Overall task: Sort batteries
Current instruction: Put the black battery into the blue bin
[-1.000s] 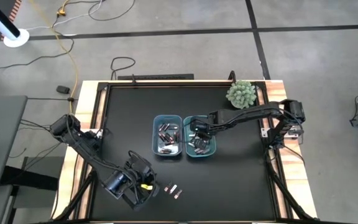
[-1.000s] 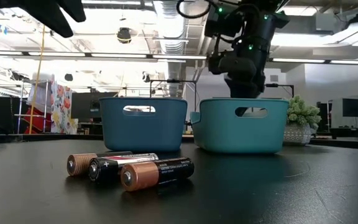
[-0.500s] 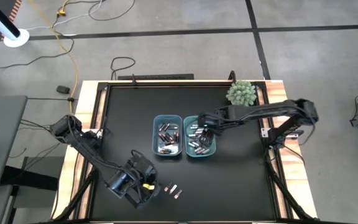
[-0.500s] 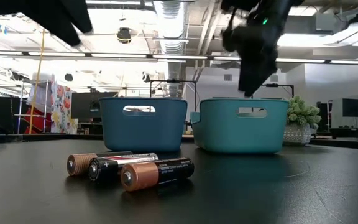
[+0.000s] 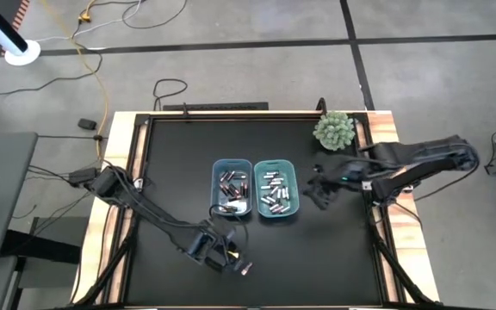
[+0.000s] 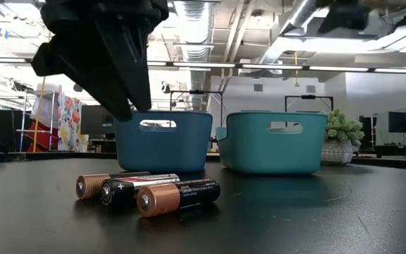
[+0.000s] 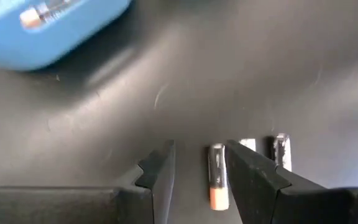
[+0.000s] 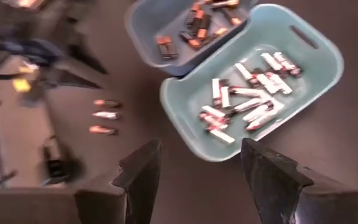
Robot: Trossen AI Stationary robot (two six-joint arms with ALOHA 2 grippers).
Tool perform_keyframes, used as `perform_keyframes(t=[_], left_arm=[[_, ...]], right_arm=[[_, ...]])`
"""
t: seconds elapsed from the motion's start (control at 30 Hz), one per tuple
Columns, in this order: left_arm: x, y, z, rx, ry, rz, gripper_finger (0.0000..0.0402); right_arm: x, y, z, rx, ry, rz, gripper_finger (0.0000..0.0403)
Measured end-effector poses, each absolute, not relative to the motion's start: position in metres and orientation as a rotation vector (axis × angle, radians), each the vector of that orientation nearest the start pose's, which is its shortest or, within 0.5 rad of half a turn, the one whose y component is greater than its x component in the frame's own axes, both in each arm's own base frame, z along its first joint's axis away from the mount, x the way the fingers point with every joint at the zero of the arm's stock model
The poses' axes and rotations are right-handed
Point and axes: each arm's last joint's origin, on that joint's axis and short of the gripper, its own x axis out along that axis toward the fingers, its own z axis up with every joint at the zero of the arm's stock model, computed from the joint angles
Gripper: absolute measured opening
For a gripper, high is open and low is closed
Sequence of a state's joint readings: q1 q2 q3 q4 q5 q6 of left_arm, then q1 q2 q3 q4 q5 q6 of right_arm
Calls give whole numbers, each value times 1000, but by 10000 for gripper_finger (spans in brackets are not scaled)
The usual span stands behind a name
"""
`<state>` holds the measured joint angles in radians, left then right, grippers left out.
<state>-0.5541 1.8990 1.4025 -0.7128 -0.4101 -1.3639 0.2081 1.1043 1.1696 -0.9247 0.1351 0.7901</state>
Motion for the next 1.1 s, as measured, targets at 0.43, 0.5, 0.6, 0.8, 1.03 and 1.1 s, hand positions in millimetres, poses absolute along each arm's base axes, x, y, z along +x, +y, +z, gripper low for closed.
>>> perform_keyframes(t=[0.43, 0.5, 0.6, 0.8, 1.03, 1.1], left_arm=[[342, -197, 186, -749, 1018, 486, 137], [343, -197, 183, -756, 1033, 481, 137], [346, -196, 180, -764, 1033, 481, 137], [348, -197, 172, -746, 1072, 472, 137], [350, -198, 160, -737, 1121, 460, 137], [350, -198, 156, -730, 1135, 468, 137]], right_arm=[[160, 89, 321, 557, 776, -277, 239], [159, 95, 315, 556, 788, -282, 239], [159, 101, 305, 560, 796, -301, 239], [159, 110, 292, 562, 824, -330, 239], [159, 115, 291, 557, 802, -342, 239], [160, 115, 290, 568, 801, -347, 239]])
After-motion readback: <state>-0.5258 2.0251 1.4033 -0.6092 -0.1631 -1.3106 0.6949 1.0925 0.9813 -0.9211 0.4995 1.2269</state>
